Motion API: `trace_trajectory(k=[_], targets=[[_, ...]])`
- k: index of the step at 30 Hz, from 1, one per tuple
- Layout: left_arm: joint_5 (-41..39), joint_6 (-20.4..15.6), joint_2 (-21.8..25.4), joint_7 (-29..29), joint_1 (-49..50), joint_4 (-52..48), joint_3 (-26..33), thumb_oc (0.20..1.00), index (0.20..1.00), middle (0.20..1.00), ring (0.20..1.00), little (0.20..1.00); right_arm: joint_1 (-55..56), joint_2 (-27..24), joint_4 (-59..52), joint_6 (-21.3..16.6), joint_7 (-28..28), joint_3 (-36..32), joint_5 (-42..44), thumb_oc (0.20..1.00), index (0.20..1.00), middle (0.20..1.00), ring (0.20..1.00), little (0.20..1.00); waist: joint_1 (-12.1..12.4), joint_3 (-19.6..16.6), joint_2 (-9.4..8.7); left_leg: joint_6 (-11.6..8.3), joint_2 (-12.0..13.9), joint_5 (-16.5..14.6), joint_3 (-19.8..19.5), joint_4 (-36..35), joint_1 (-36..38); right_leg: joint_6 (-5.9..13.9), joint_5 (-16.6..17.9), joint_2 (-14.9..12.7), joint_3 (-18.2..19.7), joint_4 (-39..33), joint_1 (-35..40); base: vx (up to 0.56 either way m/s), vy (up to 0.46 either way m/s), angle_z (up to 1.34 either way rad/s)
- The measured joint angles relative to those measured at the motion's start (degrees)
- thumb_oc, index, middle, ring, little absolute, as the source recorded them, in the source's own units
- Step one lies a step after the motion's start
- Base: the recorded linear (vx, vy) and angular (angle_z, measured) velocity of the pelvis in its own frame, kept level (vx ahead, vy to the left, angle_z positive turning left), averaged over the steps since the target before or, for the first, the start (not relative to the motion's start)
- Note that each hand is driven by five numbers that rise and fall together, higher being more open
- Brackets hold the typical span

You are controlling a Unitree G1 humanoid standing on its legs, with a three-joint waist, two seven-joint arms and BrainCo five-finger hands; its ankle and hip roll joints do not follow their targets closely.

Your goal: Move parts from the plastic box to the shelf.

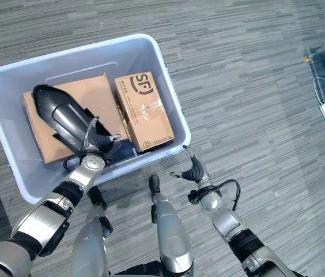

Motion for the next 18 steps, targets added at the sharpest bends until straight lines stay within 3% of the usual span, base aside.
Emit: trace_trajectory(k=[4, 10, 18], targets=[[3.99, -0.04, -0.24, -2.46, -0.10, -0.04, -4.40, 1.000, 1.000, 1.000, 1.000, 1.000, 0.16, -0.14, 0.03, -0.60, 0.66, 0.00, -0.05, 1.000, 1.000, 1.000, 1.000, 1.000, -1.27, 0.17, 0.29, 0.13, -0.41, 0.08, 0.19, 0.00, 0.12, 0.15, -0.13, -0.35, 0.59, 0.57, -0.39, -0.01, 0.063, -0.04], [7.88, -0.78, -1.10, -3.38, -0.06, -0.04, -5.81, 1.000, 1.000, 1.000, 1.000, 1.000, 0.23, -0.51, 0.06, -1.37, 0.66, 0.00, -0.13, 1.000, 1.000, 1.000, 1.000, 1.000, -1.23, 1.03, 1.92, 0.37, -0.61, 0.27, 0.80, -0.01, 0.12, 0.21, -0.32, -0.58, 1.33, 1.96, -1.45, -0.01, 0.026, -0.04], [16.16, -2.96, -0.51, 0.48, -0.05, -0.32, -6.80, 1.000, 1.000, 1.000, 1.000, 1.000, 0.39, -3.04, 0.16, -3.61, 0.58, 0.06, -0.23, 1.000, 1.000, 1.000, 1.000, 1.000, -0.80, 1.33, 3.91, 0.55, -0.63, 0.71, 0.72, -0.02, 0.22, -0.10, -1.03, -0.68, 1.28, 3.78, -2.05, 0.00, 0.000, 0.01]])
